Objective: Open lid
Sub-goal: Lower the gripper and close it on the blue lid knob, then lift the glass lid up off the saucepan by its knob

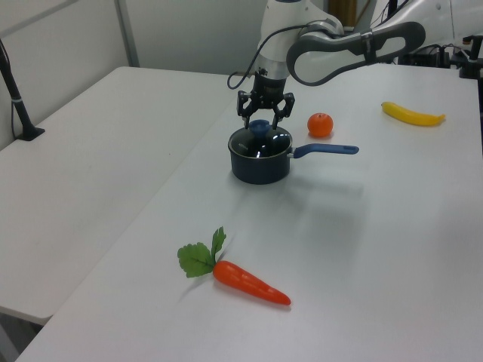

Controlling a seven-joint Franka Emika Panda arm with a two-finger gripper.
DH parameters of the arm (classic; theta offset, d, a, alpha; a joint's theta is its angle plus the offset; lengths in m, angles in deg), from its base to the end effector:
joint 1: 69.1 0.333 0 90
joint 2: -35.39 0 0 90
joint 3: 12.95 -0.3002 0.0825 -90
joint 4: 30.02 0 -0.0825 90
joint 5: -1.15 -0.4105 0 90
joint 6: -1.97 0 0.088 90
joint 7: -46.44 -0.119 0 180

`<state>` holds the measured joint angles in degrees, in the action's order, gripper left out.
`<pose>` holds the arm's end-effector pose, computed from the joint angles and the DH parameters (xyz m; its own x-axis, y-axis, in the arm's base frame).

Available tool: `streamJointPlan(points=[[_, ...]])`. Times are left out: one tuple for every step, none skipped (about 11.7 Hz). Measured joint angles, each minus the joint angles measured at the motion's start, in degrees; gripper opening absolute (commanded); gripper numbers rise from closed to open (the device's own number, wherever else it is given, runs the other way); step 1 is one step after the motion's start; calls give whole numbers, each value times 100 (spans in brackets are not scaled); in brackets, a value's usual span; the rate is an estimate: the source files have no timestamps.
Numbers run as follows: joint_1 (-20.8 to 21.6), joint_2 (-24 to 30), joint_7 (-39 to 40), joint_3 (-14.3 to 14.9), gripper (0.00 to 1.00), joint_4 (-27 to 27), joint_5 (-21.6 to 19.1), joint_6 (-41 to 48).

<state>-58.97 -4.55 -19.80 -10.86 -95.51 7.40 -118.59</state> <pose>0.7817 0.1122 0.3893 0.5413 -0.8113 0.2209 -0.7939 -0.5797 -0.1836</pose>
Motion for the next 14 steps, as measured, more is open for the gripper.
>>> streamJointPlan(points=[[-7,-9,0,0,57,0,0,0],[-10,-12,0,0,51,0,0,0],[-10,-10,-1,-5,49,14,0,-2],[-12,-9,-2,-6,46,17,0,-1],[-15,-9,-3,-6,45,17,0,-2],[-16,-9,-3,-8,43,17,0,-1],[-17,-9,-3,-10,42,17,0,-1],[-19,-9,-3,-11,42,18,0,-1],[-28,-7,-4,-14,41,20,0,-1],[-44,0,-4,-14,41,24,0,-1],[-65,27,-4,-15,41,40,0,-1],[-89,88,-4,-27,41,47,0,-1],[-102,187,-1,-43,40,28,0,-1],[-111,310,50,-60,40,-33,0,1]])
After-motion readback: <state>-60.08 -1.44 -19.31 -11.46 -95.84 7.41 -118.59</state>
